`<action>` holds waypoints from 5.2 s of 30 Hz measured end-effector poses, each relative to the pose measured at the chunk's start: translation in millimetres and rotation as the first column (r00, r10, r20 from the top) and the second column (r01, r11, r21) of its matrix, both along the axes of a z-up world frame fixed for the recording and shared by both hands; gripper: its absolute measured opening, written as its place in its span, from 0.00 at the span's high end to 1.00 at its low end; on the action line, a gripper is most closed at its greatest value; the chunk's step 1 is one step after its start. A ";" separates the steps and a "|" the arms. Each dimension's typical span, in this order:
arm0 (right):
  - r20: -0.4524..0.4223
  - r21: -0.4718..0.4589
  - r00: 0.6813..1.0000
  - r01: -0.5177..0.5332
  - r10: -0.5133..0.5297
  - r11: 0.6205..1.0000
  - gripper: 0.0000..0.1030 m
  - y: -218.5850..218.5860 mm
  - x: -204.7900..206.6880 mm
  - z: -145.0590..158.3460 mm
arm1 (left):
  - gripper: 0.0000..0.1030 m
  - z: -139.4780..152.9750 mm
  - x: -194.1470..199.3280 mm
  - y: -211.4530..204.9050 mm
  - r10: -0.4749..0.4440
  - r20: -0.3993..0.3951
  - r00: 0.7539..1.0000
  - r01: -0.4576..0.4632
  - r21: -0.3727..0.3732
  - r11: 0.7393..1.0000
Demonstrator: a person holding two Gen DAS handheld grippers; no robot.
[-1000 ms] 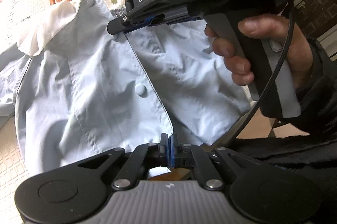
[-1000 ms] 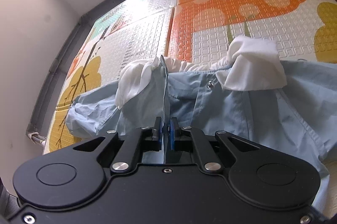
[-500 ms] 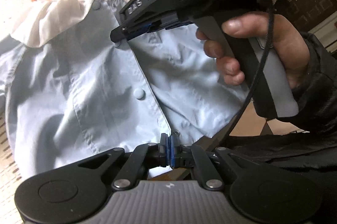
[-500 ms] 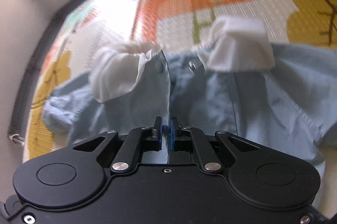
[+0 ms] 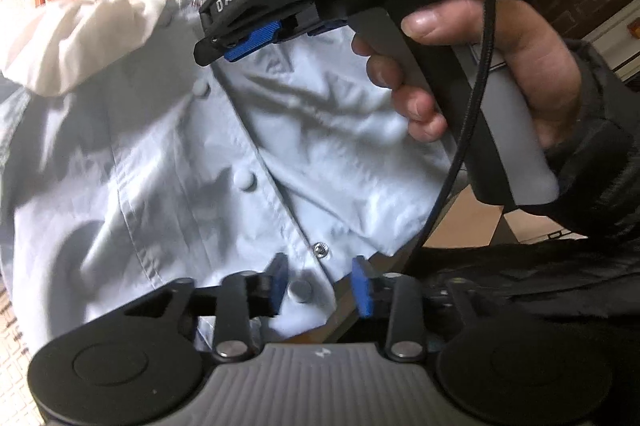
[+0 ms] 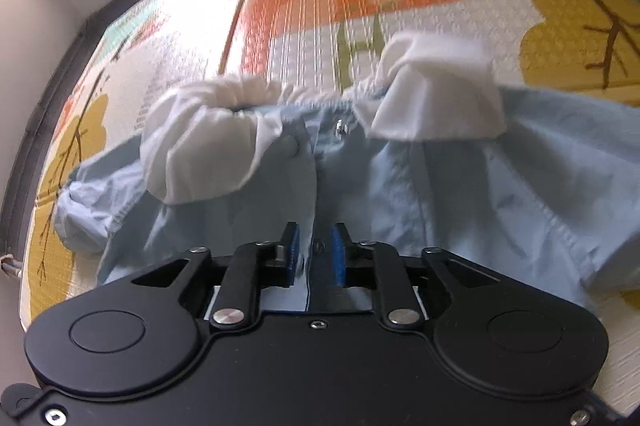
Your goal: Fold clothes
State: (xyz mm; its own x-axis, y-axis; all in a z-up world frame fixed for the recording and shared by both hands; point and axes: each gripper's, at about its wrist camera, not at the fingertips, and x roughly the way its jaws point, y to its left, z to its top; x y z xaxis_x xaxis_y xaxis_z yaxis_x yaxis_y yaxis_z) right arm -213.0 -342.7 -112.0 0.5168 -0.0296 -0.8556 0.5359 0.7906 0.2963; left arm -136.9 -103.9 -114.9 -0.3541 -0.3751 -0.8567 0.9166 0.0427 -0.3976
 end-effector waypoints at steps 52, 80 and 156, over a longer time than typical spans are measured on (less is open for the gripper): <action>-0.014 -0.132 0.981 0.190 -0.194 0.973 0.84 -50.4 -31.1 12.5 | 0.40 11.7 114.6 -6.4 0.518 0.144 0.843 -0.499 -0.147 0.854; -0.145 -0.205 0.984 0.074 -0.105 0.976 0.78 -46.9 15.6 -23.2 | 0.40 -32.8 133.2 -40.9 0.539 0.265 0.799 -0.556 -0.016 0.831; -0.198 -0.118 0.977 -0.106 0.082 0.987 0.17 62.6 -25.5 100.9 | 0.20 66.1 49.8 14.3 0.580 0.262 0.771 -0.620 0.100 0.778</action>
State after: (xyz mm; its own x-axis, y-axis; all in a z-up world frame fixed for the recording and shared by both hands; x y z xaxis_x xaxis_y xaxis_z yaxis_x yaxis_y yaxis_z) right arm -238.5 -280.0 -11.1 0.3487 -0.1033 -0.9315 0.4945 0.8646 0.0892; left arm -87.1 -89.6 -48.8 0.0842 -0.2919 -0.9527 0.7381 0.6605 -0.1372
